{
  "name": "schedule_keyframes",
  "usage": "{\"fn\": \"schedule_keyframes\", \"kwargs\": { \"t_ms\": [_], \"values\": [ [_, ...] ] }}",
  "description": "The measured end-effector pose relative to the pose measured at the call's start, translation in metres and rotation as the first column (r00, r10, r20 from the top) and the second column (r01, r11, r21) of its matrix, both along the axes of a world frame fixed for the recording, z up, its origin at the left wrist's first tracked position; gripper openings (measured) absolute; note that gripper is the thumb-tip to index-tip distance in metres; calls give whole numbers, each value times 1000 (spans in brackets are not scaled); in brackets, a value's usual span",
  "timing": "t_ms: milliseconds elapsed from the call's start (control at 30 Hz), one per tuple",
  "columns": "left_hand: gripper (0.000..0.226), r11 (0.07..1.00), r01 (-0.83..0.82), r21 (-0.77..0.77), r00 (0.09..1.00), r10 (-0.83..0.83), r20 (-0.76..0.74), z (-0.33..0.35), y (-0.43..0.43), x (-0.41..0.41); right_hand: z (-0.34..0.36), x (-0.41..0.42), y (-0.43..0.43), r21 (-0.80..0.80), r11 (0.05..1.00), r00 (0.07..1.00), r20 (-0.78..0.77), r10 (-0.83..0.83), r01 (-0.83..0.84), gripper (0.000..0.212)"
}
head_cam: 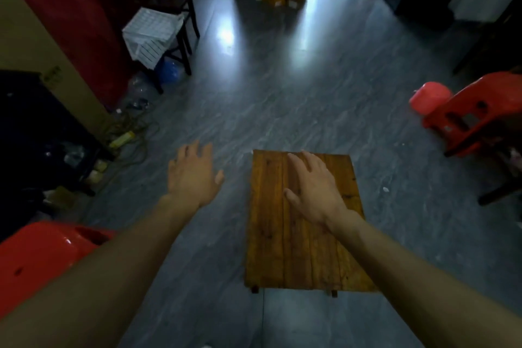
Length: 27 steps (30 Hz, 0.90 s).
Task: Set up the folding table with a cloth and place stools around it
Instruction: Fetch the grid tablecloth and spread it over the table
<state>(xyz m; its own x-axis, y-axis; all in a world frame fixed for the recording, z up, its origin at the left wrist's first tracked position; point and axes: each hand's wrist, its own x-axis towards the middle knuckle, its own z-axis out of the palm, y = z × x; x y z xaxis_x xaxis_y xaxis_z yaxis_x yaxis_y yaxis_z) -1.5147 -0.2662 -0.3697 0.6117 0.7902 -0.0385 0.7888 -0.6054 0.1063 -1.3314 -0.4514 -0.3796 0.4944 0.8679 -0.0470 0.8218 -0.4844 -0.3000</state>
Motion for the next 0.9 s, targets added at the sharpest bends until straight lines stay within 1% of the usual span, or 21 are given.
{"fn": "schedule_keyframes", "kwargs": {
  "t_ms": [67,167,233,300,367,433,633,767,900],
  "values": [
    [71,1000,-13,-4,999,13,47,40,16,-24,42,-20,14,54,998,1000,-15,-15,16,77],
    [71,999,-3,32,992,-1,123,88,41,-58,89,-50,43,142,990,999,-40,-14,19,77],
    [70,999,-20,47,989,13,147,110,58,-79,110,-69,63,186,983,999,-51,-1,10,77],
    [67,993,-67,95,988,54,141,127,75,-95,128,-83,85,222,975,998,-59,11,3,79],
    [65,984,-120,135,985,101,141,142,91,-107,143,-93,108,243,970,999,-38,21,-11,78],
    [64,982,-135,134,979,111,172,153,108,-114,157,-99,133,270,962,999,-17,37,-31,78],
    [69,984,-135,117,959,100,267,171,186,-106,183,-87,229,355,928,993,43,107,-116,78],
    [65,978,-140,153,954,92,285,174,253,-81,178,-57,302,379,918,992,-9,126,-113,77],
    [64,981,-129,145,967,93,236,179,325,-43,178,-15,371,415,906,989,-74,129,-87,75]
  ]
}}
